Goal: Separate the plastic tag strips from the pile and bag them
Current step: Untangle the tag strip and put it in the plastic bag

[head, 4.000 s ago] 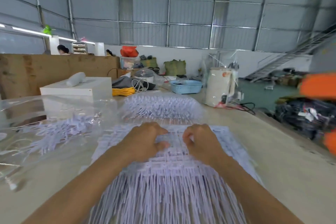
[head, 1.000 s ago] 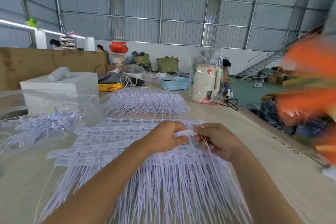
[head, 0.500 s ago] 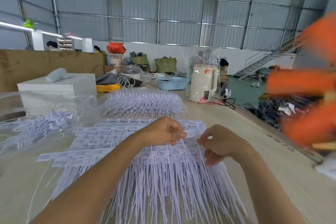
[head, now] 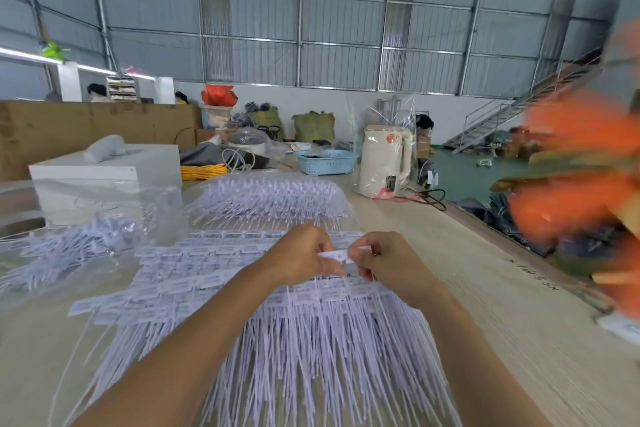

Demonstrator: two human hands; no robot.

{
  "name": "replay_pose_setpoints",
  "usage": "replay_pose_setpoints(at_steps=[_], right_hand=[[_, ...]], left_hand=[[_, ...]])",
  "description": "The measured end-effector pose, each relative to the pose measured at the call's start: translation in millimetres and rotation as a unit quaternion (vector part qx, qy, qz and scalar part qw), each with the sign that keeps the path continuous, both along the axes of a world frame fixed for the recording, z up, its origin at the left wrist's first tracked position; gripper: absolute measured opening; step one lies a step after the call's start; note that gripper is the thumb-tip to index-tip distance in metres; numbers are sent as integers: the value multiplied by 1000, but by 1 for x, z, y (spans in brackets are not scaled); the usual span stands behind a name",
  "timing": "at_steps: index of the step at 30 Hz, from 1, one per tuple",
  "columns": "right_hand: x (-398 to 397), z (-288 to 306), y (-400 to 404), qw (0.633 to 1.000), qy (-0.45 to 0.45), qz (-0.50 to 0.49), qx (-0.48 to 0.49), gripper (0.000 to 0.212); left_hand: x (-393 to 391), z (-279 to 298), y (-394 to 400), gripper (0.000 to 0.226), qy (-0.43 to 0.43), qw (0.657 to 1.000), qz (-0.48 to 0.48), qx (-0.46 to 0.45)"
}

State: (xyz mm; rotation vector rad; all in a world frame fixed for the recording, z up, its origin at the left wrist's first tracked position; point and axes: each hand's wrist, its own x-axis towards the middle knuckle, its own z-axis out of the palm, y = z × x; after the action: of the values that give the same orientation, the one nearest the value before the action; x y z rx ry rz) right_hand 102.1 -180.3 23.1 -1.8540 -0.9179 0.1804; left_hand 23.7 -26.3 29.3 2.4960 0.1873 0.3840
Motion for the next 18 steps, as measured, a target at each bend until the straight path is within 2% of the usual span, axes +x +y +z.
replay_pose_setpoints(at_steps=[3, 8, 11, 15, 18], right_hand=[[2, -2, 1, 999, -28, 24, -26, 20], [1, -2, 8, 996, -85, 22, 30, 12], [5, -6, 10, 994, -89, 32, 59, 10], [5, -14, 14, 956, -269, 18, 119, 14], [7, -20, 18, 926, -356, -5, 125, 13]], left_hand=[[-2, -5, 1, 22, -6, 998, -12, -61], [-4, -1, 2, 42, 3, 990, -12, -140], [-3, 4, -1, 39, -5, 981, 2, -194], [-6, 8, -5, 32, 0, 956, -3, -292], [-10, 9, -6, 36, -2, 951, -21, -309]])
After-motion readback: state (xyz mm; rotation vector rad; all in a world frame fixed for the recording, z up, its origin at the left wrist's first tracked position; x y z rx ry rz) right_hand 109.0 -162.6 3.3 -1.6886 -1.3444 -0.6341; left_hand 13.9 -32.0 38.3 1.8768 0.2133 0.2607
